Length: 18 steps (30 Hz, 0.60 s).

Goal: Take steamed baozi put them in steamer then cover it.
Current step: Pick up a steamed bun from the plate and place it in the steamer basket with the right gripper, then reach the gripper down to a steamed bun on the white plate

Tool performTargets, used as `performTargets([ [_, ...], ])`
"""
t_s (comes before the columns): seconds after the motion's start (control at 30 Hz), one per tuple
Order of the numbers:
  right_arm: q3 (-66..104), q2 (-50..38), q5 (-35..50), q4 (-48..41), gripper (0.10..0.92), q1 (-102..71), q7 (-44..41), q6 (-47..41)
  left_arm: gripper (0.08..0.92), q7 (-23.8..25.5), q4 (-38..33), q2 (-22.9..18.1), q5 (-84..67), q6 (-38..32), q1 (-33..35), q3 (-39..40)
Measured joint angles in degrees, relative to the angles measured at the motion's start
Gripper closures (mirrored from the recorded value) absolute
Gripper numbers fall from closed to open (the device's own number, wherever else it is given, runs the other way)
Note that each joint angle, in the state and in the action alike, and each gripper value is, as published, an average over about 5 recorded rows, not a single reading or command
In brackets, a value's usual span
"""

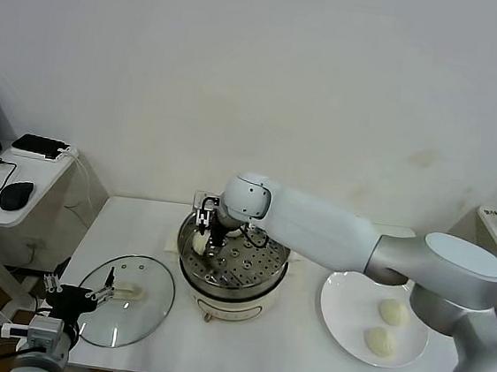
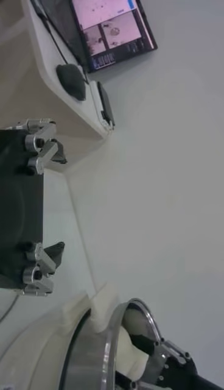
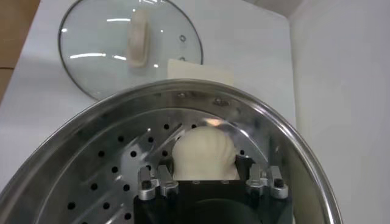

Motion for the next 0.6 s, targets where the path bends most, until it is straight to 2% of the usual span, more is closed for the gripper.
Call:
performTargets([
  [0.13, -0.13, -1.15, -0.48, 1.14, 0.207, 1.32, -1.97, 0.46, 0.177, 0.01, 0.11, 0.21, -0.01, 0.06, -0.14, 0.03],
  [0.37, 0.09, -6.2, -2.74, 4.68, 0.202, 5.71, -7.93, 3.54, 0.177, 0.05, 0.29, 0.69, -0.05, 0.31, -0.66, 0.42],
  [0.6, 1.26, -16.44, -6.35, 10.62, 0.203, 8.85, -14.2, 8.15, 0.177, 0.12, 0.41, 1.2, -0.29, 0.43, -0.95, 0.67],
])
